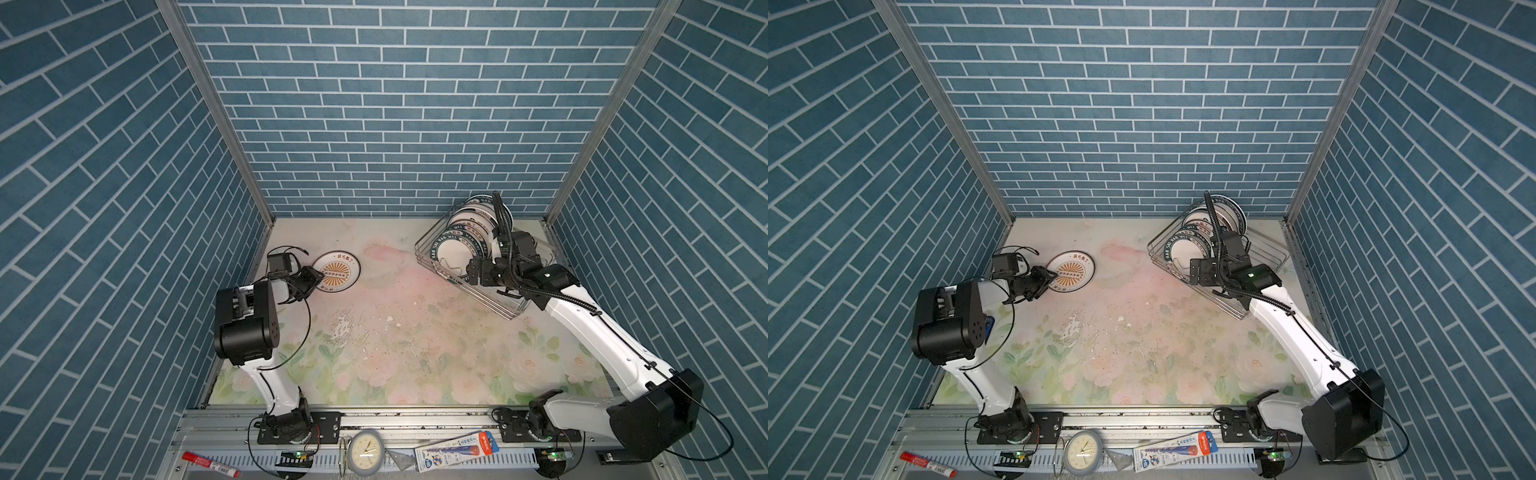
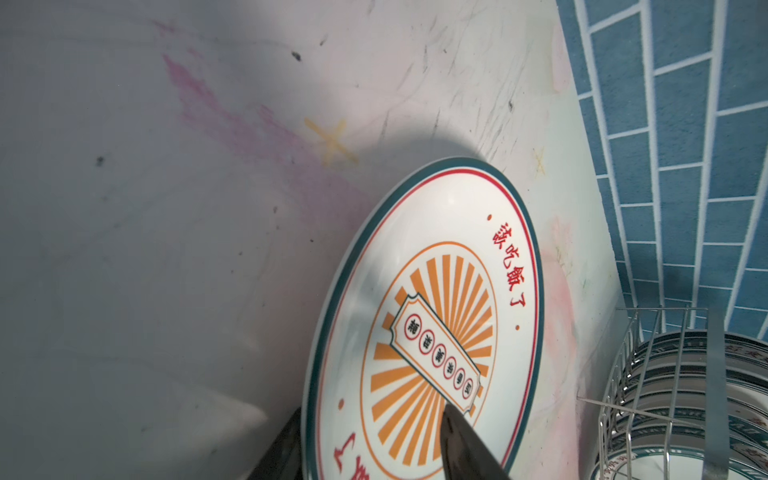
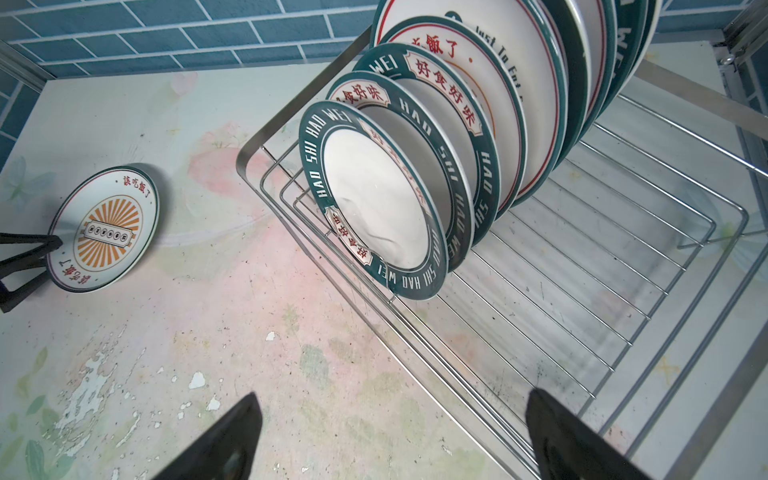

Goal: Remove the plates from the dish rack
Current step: 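Set the plate down with the left gripper while the right returns to the rack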

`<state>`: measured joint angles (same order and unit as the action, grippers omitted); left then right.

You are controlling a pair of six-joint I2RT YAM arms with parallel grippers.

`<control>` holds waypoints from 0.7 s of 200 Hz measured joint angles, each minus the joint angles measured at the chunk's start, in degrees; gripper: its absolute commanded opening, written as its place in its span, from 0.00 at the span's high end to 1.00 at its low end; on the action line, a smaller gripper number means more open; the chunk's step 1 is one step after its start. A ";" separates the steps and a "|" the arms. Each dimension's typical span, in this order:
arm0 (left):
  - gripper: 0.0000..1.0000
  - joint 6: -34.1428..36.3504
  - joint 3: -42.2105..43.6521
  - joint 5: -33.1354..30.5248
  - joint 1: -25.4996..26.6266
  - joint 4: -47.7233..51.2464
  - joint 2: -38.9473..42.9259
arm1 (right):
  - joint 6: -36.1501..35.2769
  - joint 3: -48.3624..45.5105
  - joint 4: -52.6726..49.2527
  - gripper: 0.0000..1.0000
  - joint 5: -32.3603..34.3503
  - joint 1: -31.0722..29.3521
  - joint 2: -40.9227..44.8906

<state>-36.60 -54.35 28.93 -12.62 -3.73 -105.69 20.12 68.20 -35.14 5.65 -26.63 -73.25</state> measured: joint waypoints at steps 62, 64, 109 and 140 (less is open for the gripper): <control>0.39 1.14 0.11 -1.01 -0.22 4.44 1.99 | -2.75 0.74 1.09 0.01 -3.13 1.92 -3.34; 0.37 1.14 0.26 -1.03 -0.22 4.59 2.16 | -2.89 0.83 1.18 0.01 -3.13 1.95 -3.54; 0.32 2.01 4.70 -1.60 -0.33 9.25 8.04 | -7.72 6.69 2.29 0.01 -2.73 1.97 -10.97; 0.15 2.62 7.26 -2.27 -0.35 12.70 13.00 | -10.16 10.75 2.67 0.01 -2.82 2.16 -15.87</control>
<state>-33.98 -47.09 26.65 -12.97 8.97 -92.68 9.96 78.96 -32.47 2.83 -24.47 -89.12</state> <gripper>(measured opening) 0.833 0.991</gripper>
